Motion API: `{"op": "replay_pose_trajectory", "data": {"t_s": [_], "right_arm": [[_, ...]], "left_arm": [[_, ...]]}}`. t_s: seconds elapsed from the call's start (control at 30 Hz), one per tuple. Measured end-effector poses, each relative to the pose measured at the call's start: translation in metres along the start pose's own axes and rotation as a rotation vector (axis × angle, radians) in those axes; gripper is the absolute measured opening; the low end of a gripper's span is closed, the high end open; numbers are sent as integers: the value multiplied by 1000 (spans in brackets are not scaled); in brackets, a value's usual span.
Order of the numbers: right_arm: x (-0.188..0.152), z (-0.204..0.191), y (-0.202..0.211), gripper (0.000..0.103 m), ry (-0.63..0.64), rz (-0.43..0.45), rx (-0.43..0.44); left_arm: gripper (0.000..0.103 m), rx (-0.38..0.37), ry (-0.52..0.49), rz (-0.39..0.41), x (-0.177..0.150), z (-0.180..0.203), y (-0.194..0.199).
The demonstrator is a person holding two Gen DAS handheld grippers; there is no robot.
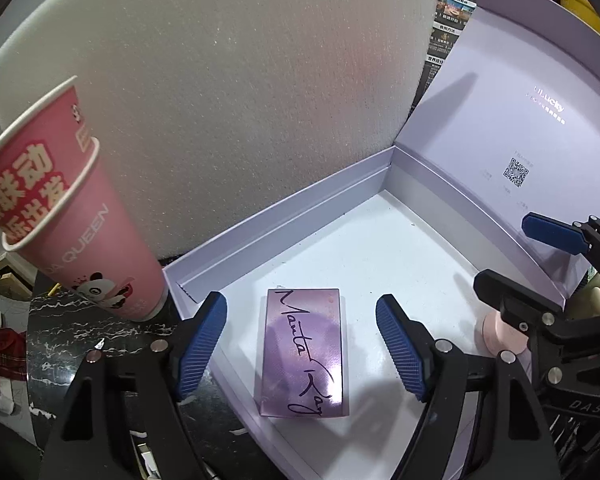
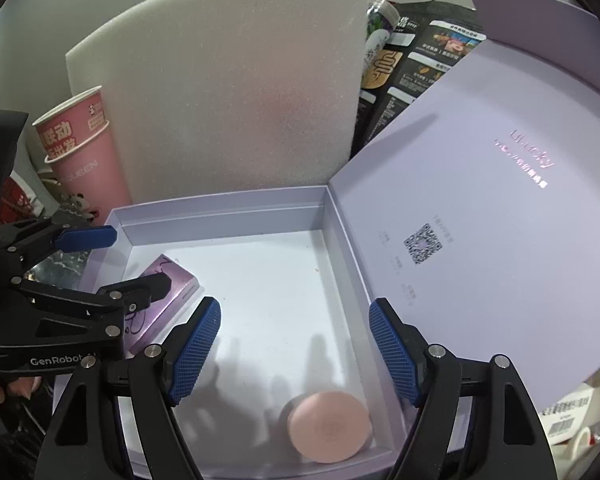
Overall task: Organize rigid objects
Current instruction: 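Open both grippers to drop the purple box and pink compact into the gift box, then withdraw both tools from the gift box back toward the remaining items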
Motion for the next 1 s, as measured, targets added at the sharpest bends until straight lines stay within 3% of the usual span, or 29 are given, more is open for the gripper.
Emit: {"op": "replay_pose_trajectory", "data": {"t_s": [0.7, 0.83, 0.9, 1.0], "right_arm": [[17, -10, 57, 80, 19, 102, -17], [20, -13, 70, 81, 18, 118, -21], [21, -15, 76, 81, 18, 126, -22], [22, -17, 85, 81, 24, 140, -27]], "left_arm": [[78, 36, 10, 80, 12, -9, 64], [83, 50, 25, 95, 11, -11, 78], [97, 55, 31, 108, 11, -14, 87], [101, 76, 34, 141, 12, -15, 100]]}}
Point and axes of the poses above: each gripper's, at about its wrist camera, not at the fingertips, and y roughly against the way its jaws point, z to its right, x to its top, the point moved 5 cm from there along -y, roughly the way its jaws point, and after that the axes turned 6 degrees about z, right-handed, at the moved point
